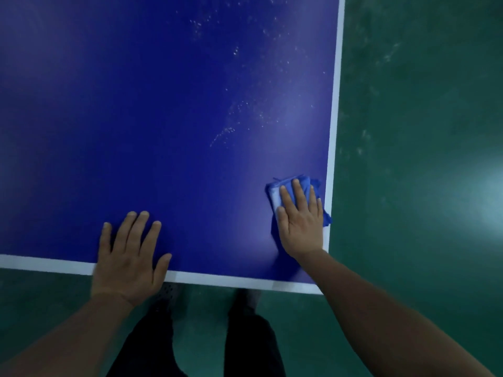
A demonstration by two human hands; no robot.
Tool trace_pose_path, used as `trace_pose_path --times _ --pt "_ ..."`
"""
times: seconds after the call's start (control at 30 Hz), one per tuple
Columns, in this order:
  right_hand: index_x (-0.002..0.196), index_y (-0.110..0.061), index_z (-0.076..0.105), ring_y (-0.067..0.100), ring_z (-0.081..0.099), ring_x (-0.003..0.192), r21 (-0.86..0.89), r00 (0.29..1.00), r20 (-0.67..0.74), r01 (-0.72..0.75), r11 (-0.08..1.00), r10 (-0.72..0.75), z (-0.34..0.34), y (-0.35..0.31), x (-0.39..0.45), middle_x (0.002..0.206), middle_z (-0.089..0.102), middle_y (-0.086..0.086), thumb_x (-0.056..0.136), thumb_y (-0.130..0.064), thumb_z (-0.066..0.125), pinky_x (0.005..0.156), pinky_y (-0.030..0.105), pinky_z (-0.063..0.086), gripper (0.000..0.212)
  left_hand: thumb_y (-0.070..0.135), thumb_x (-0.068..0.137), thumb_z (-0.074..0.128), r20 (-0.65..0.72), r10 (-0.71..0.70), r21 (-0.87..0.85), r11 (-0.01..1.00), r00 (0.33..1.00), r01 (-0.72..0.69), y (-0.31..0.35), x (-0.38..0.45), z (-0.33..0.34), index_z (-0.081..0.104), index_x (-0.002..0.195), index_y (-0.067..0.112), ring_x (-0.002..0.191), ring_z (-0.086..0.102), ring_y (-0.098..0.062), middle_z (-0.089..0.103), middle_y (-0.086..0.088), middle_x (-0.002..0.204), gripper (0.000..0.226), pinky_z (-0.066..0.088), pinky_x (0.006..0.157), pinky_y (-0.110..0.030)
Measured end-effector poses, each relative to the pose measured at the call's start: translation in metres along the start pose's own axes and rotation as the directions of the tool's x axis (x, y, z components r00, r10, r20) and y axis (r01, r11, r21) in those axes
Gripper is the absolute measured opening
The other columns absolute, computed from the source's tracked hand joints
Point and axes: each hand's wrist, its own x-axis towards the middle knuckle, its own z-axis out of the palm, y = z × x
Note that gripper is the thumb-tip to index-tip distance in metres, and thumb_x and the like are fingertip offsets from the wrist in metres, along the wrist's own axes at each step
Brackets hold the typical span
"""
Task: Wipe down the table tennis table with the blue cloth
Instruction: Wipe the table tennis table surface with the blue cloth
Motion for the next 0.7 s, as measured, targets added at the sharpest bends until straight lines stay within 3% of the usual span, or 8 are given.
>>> trace_pose_path --times 0.2,0.27,0.33,0.4,0.47,0.57,0.6,0.7 --pt "0.154 -0.028 0.038 0.040 0.018 0.150 0.010 0.995 -0.037 -0.097 0.995 0.097 -0.012 0.028 0.065 0.166 0.021 0.002 0.100 -0.049 0.021 0.121 0.056 0.016 0.060 0.056 0.102 0.012 -0.076 -0.008 0.021 1.000 0.997 0.010 0.000 0.002 0.005 0.049 0.141 0.000 0.151 0.021 -0.030 0.039 -0.022 0.153 0.077 0.017 0.118 -0.064" --pt "0.152 -0.023 0.043 0.043 0.022 0.148 0.001 0.999 -0.043 -0.002 1.000 0.002 -0.011 0.017 0.054 0.164 0.025 0.006 0.100 -0.046 0.026 0.118 0.059 0.022 0.059 0.053 0.103 0.012 -0.071 -0.043 0.024 0.999 0.997 0.045 0.004 0.000 0.004 0.050 0.142 0.001 0.153 0.013 -0.026 0.038 -0.021 0.154 0.075 0.019 0.118 -0.064" --pt "0.148 -0.022 0.048 0.046 0.026 0.145 -0.037 0.970 -0.022 0.242 0.970 -0.242 -0.004 -0.009 0.030 0.161 0.032 0.010 0.099 -0.040 0.034 0.114 0.061 0.026 0.055 0.050 0.104 0.014 -0.072 -0.194 0.010 0.981 0.978 0.195 0.015 -0.007 0.003 0.050 0.143 0.000 0.152 0.019 -0.031 0.036 -0.022 0.155 0.073 0.018 0.119 -0.063" --pt "0.148 -0.025 0.046 0.044 0.023 0.147 -0.040 0.856 0.026 0.516 0.856 -0.516 0.006 -0.044 0.009 0.161 0.032 0.008 0.098 -0.038 0.040 0.115 0.061 0.026 0.053 0.048 0.103 0.022 -0.103 -0.461 -0.076 0.887 0.881 0.455 0.042 -0.014 0.002 0.045 0.145 0.000 0.149 0.024 -0.039 0.031 -0.022 0.156 0.069 0.013 0.121 -0.060" --pt "0.152 -0.028 0.040 0.039 0.017 0.151 0.009 0.670 0.068 0.741 0.672 -0.739 0.011 -0.083 0.008 0.164 0.026 0.003 0.101 -0.042 0.036 0.119 0.060 0.020 0.052 0.048 0.099 0.027 -0.124 -0.676 -0.207 0.734 0.726 0.647 0.080 -0.017 0.003 0.041 0.147 0.001 0.149 0.021 -0.040 0.028 -0.022 0.157 0.068 0.011 0.122 -0.058" --pt "0.155 -0.029 0.035 0.038 0.016 0.152 -0.025 0.413 0.153 0.910 0.415 -0.898 0.005 -0.120 0.064 0.166 0.021 0.003 0.104 -0.044 0.030 0.120 0.058 0.020 0.054 0.047 0.097 0.027 -0.093 -0.812 -0.348 0.568 0.576 0.745 0.140 0.000 0.003 0.040 0.147 0.001 0.150 0.017 -0.039 0.025 -0.022 0.159 0.069 0.010 0.123 -0.054" --pt "0.156 -0.029 0.033 0.038 0.014 0.152 -0.058 0.426 0.168 0.905 0.422 -0.889 0.000 -0.123 0.086 0.166 0.019 0.002 0.104 -0.044 0.028 0.120 0.058 0.020 0.054 0.046 0.097 0.028 -0.069 -0.837 -0.383 0.524 0.542 0.760 0.154 0.009 0.003 0.038 0.148 0.001 0.151 0.015 -0.037 0.022 -0.021 0.161 0.069 0.007 0.124 -0.052" --pt "0.155 -0.026 0.035 0.035 0.011 0.153 -0.042 0.594 0.093 0.804 0.593 -0.799 -0.008 -0.096 0.117 0.166 0.020 0.001 0.107 -0.044 0.026 0.121 0.055 0.017 0.052 0.049 0.098 0.021 -0.021 -0.890 -0.426 0.420 0.455 0.802 0.178 0.031 0.007 0.031 0.153 0.005 0.154 0.003 -0.030 0.014 -0.016 0.164 0.071 -0.004 0.125 -0.045"
